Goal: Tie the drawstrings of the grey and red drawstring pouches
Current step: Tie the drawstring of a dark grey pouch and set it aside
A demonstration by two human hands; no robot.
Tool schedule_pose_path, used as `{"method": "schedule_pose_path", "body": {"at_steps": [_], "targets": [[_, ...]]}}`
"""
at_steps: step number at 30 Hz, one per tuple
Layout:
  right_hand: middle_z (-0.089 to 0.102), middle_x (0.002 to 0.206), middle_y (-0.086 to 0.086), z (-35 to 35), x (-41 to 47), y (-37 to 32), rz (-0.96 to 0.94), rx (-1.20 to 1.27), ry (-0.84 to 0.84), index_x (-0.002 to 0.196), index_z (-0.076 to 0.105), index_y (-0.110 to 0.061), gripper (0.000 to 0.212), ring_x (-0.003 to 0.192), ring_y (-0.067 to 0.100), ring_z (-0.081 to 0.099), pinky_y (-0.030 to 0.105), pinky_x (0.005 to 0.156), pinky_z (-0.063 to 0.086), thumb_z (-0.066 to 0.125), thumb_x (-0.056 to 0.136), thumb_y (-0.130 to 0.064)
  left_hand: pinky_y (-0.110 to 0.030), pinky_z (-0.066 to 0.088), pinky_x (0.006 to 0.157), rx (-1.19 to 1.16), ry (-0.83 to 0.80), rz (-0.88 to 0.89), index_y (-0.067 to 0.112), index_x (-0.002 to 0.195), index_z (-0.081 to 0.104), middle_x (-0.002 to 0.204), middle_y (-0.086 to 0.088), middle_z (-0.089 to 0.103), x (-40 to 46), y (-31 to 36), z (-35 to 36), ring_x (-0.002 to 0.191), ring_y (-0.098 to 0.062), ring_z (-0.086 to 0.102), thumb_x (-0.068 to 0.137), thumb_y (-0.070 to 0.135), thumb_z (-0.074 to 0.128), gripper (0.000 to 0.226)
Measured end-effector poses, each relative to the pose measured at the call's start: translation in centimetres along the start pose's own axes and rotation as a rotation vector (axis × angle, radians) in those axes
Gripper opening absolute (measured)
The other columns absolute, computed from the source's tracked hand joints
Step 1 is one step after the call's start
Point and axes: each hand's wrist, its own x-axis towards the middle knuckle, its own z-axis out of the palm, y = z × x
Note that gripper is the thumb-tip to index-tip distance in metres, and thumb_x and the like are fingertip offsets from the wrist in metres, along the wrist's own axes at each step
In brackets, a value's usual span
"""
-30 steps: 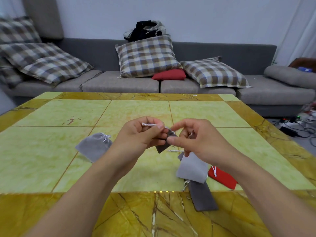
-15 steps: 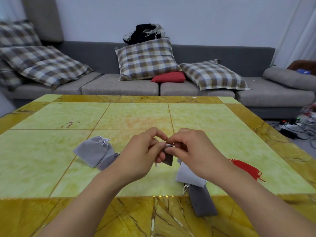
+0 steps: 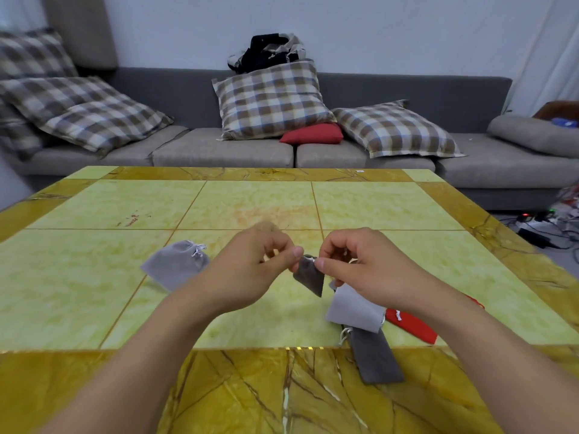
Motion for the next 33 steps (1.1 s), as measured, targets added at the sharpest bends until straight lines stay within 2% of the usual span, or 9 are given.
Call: {"method": "schedule_pose_path", "body": {"at_steps": [3, 5, 8, 11, 15, 18, 22, 24, 33], "targets": [[0.064, 0.070, 0.002, 0.3, 0.0, -0.1, -0.017, -0.008, -0.032, 0.076, 0.068, -0.015, 0.016, 0.069, 0.021, 0.066, 0.019, 0.058, 0.051, 0.069, 0.091, -0.020, -0.020, 0.049, 0.082, -0.157, -0.039, 0.097, 0.016, 0.077, 0.073, 0.110, 0.007, 0.063, 0.1, 0.6, 0.6, 0.097, -0.008, 0.062, 0.095, 0.022, 0.059, 0.024], [0.061, 0.068, -0.001, 0.3, 0.0, -0.1, -0.029, 0.021, -0.041, 0.076, 0.069, -0.015, 0.016, 0.066, 0.018, 0.063, 0.021, 0.058, 0.052, 0.069, 0.091, -0.020, -0.020, 0.055, 0.077, -0.385, -0.042, 0.053, 0.003, 0.079, 0.071, 0.100, -0.004, 0.071, 0.0, 1.0, 0.8, 0.085, -0.011, 0.069, 0.096, 0.012, 0.056, 0.024], [0.062, 0.079, 0.009, -0.1, 0.1, 0.0, -0.047, 0.068, 0.015, 0.079, 0.072, -0.016, 0.012, 0.074, 0.026, 0.062, 0.040, 0.064, 0.059, 0.070, 0.090, -0.021, -0.016, 0.053, 0.074, -0.449, 0.019, -0.023, 0.005, 0.084, 0.073, 0.092, -0.006, 0.076, 0.2, 0.8, 0.4, 0.082, -0.011, 0.069, 0.095, 0.015, 0.058, 0.021], [0.061, 0.091, 0.002, -0.5, 0.1, 0.0, -0.071, 0.043, 0.081, 0.078, 0.074, -0.021, 0.009, 0.074, 0.006, 0.059, 0.028, 0.064, 0.052, 0.073, 0.087, -0.022, -0.021, 0.051, 0.073, -0.522, 0.003, -0.095, 0.008, 0.089, 0.075, 0.094, -0.008, 0.076, 0.2, 0.3, 0.0, 0.084, -0.011, 0.066, 0.093, 0.019, 0.060, 0.019], [0.071, 0.088, -0.006, -0.4, -0.1, -0.3, -0.123, -0.003, 0.117, 0.079, 0.075, -0.021, 0.007, 0.083, 0.010, 0.066, 0.033, 0.075, 0.053, 0.073, 0.086, -0.020, -0.018, 0.052, 0.074, -0.563, -0.014, -0.123, 0.008, 0.087, 0.077, 0.088, -0.003, 0.077, 0.2, 0.2, -0.1, 0.083, -0.007, 0.068, 0.087, 0.020, 0.066, 0.016], [0.073, 0.077, -0.002, -0.2, -0.1, -0.3, -0.127, 0.055, 0.100, 0.081, 0.076, -0.018, 0.007, 0.074, 0.018, 0.069, 0.042, 0.070, 0.057, 0.072, 0.088, -0.017, -0.013, 0.048, 0.066, -0.551, -0.003, -0.109, 0.006, 0.085, 0.077, 0.079, -0.001, 0.076, 0.2, 0.3, -0.4, 0.072, -0.004, 0.065, 0.085, 0.015, 0.070, 0.012], [0.072, 0.073, -0.003, -0.2, 0.0, -0.5, -0.138, 0.175, 0.124, 0.085, 0.078, -0.014, 0.008, 0.067, 0.009, 0.065, 0.025, 0.064, 0.052, 0.071, 0.089, -0.014, -0.016, 0.042, 0.055, -0.535, -0.008, -0.072, 0.010, 0.079, 0.079, 0.066, -0.001, 0.070, 0.0, 0.5, -0.2, 0.059, -0.009, 0.050, 0.076, 0.021, 0.075, 0.012], [0.074, 0.075, -0.001, -0.3, 0.0, -0.6, -0.157, 0.176, 0.123, 0.086, 0.079, -0.013, 0.007, 0.070, 0.013, 0.068, 0.027, 0.065, 0.055, 0.072, 0.088, -0.012, -0.018, 0.043, 0.055, -0.537, -0.031, -0.057, 0.011, 0.078, 0.079, 0.063, -0.001, 0.068, 0.0, 0.6, 0.0, 0.058, -0.011, 0.050, 0.074, 0.023, 0.075, 0.013], [0.078, 0.086, -0.004, -0.6, -0.1, -0.8, -0.190, 0.220, 0.131, 0.100, 0.079, -0.014, 0.019, 0.085, 0.007, 0.073, 0.021, 0.074, 0.057, 0.076, 0.082, -0.007, -0.022, 0.050, 0.064, -0.527, -0.066, -0.050, 0.012, 0.087, 0.077, 0.087, -0.009, 0.075, 0.0, 0.5, -0.3, 0.072, -0.012, 0.062, 0.083, 0.029, 0.068, 0.020]]}}
